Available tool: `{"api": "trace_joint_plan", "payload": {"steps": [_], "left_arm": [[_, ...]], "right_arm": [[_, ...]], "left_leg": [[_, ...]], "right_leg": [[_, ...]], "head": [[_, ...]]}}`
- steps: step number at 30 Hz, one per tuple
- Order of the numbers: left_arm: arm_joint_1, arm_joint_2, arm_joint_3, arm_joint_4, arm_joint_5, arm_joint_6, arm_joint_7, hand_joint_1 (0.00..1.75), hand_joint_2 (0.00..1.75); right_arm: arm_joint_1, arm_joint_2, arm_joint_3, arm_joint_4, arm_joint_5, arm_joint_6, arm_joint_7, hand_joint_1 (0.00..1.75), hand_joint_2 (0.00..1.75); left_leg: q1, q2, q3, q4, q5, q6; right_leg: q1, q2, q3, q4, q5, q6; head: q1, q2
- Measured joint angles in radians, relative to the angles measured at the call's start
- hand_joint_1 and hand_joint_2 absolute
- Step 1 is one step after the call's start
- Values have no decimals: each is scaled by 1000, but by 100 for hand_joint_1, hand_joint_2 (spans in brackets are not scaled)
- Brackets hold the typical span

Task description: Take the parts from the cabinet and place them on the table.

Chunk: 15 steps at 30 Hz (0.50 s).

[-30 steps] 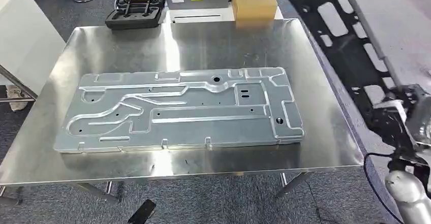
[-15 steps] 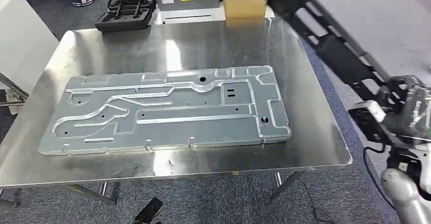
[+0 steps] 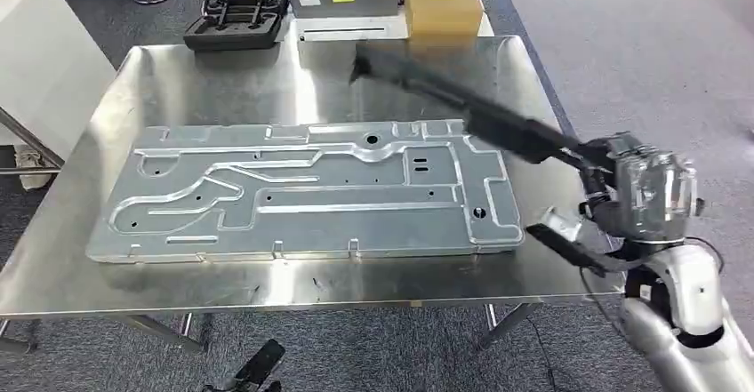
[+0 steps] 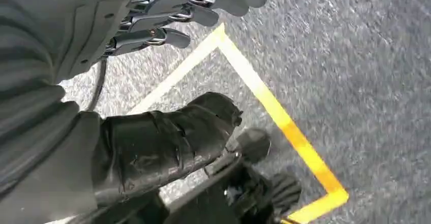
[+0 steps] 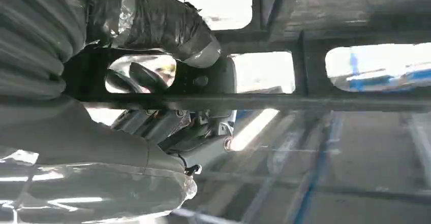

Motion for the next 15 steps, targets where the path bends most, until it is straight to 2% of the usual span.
{"api": "trace_joint_plan", "payload": {"steps": [1, 2, 3, 5, 6, 7, 8, 10, 11, 12, 13, 14, 15], "left_arm": [[-1, 0, 0, 0, -4, 0, 1, 0, 175], [-3, 0, 0, 0, -5, 0, 3, 0, 175], [-4, 0, 0, 0, -7, 0, 4, 0, 175], [-4, 0, 0, 0, -10, -1, 4, 0, 175], [-4, 0, 0, 0, -11, -1, 4, 0, 175], [-4, 1, 0, 0, -13, -1, 5, 0, 175], [-6, 0, 0, 0, -15, -1, 4, 0, 175], [-8, 0, 0, 0, -18, -3, 7, 0, 175], [-7, 0, 0, 0, -21, -3, 7, 0, 175], [-5, -2, 0, 0, -22, -4, 7, 0, 175], [-4, -2, 0, 0, -23, -4, 7, 0, 175], [-5, -2, 0, 0, -24, -4, 8, 0, 175], [-5, -2, 0, 0, -25, -4, 8, 0, 175]], "right_arm": [[-7, 1, 15, 0, 9, 9, -2, 175, 175], [-19, 5, 32, 1, 18, 19, -2, 175, 175], [-29, 6, 45, -3, 26, 25, -2, 175, 175], [-37, 13, 76, -5, 38, 42, -1, 175, 175], [-44, 16, 92, -5, 41, 53, -1, 175, 175], [-52, 18, 108, -6, 45, 63, -1, 175, 175], [-62, 19, 132, -10, 49, 80, -1, 175, 175], [-83, 24, 170, -14, 61, 112, -1, 175, 175], [-90, 26, 188, -15, 66, 125, -1, 175, 175], [-94, 26, 203, -15, 69, 132, 0, 175, 175], [-95, 28, 216, -15, 70, 140, 3, 175, 175], [-97, 29, 228, -15, 62, 146, 3, 0, 0], [-99, 29, 233, -15, 51, 148, 3, 0, 0]], "left_leg": [[1, -1, -2, 12, -9, -6], [-4, -2, -14, 21, -14, -14], [-4, -2, -22, 33, -16, -17], [-2, -1, -24, 28, -13, -23], [-2, -1, -25, 31, -14, -25], [1, -1, -31, 39, -25, -32], [2, 0, -43, 74, -49, -42], [11, 1, -114, 219, -119, -53], [14, 1, -152, 294, -144, -56], [17, 1, -175, 333, -148, -57], [19, 1, -176, 327, -132, -56], [20, 1, -155, 274, -92, -54], [19, 1, -118, 193, -47, -51]], "right_leg": [[-4, 0, 39, -83, 25, 3], [3, 0, 49, -90, -2, 0], [4, 6, 45, -93, 6, -18], [10, 5, 41, -92, 5, -28], [8, 5, 41, -96, 8, -34], [4, 3, 44, -102, 11, -42], [4, 2, 45, -104, 12, -45], [6, 2, 44, -103, 12, -50], [8, 2, 43, -103, 12, -51], [9, 1, 44, -103, 12, -51], [11, 1, 44, -103, 12, -51], [11, 1, 44, -103, 11, -51], [11, 2, 45, -103, 11, -51]], "head": [[1, 0], [2, 0], [2, 0], [3, 0], [2, 0], [3, 0], [-1, 0], [-4, 0], [-4, 0], [-4, 0], [-4, 0], [-4, 0], [-3, 0]]}}
